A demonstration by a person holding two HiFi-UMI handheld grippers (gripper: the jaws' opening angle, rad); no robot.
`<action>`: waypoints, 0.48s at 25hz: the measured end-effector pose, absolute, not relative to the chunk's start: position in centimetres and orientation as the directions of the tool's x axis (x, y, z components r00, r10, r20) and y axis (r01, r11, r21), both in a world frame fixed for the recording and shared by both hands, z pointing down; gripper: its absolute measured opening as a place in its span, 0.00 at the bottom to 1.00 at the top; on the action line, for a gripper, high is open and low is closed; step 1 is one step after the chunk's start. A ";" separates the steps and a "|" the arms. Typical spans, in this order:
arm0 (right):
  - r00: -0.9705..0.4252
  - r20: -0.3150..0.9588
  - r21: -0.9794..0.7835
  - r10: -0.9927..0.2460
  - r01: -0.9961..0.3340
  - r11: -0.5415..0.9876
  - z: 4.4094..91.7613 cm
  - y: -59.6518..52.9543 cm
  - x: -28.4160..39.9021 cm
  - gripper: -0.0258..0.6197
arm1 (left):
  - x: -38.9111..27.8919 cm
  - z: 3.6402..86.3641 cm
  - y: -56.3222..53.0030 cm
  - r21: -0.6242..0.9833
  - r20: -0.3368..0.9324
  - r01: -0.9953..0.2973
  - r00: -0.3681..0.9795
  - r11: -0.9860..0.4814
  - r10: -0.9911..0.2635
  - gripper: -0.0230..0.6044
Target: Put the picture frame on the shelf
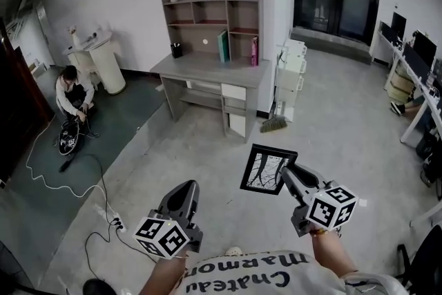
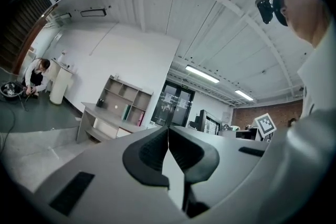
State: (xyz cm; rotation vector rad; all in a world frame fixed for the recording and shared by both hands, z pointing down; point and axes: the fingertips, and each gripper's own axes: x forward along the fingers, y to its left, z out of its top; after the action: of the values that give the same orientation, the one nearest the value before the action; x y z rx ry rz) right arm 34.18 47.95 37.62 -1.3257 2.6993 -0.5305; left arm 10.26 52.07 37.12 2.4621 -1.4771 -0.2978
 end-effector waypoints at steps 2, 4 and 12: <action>-0.624 0.050 -0.331 -0.780 -0.747 0.576 36.3 45.7 33.0 0.17 | 9.2 36.3 50.3 0.283 -0.036 -0.849 0.456 -0.447 -0.889 0.07; -0.634 0.025 -0.332 -0.773 -0.735 0.591 35.2 43.6 31.6 0.17 | 7.9 35.7 48.5 0.276 -0.032 -0.855 0.449 -0.439 -0.893 0.07; -0.655 -0.014 -0.335 -0.756 -0.709 0.621 33.6 37.7 27.5 0.17 | 2.8 35.4 41.8 0.251 -0.042 -0.882 0.401 -0.398 -0.915 0.07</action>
State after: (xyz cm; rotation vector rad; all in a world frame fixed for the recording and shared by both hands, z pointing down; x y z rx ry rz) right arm 27.49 37.75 33.58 -1.2233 2.6877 -0.4555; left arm 2.75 41.81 35.39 2.4659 -1.6023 -0.2569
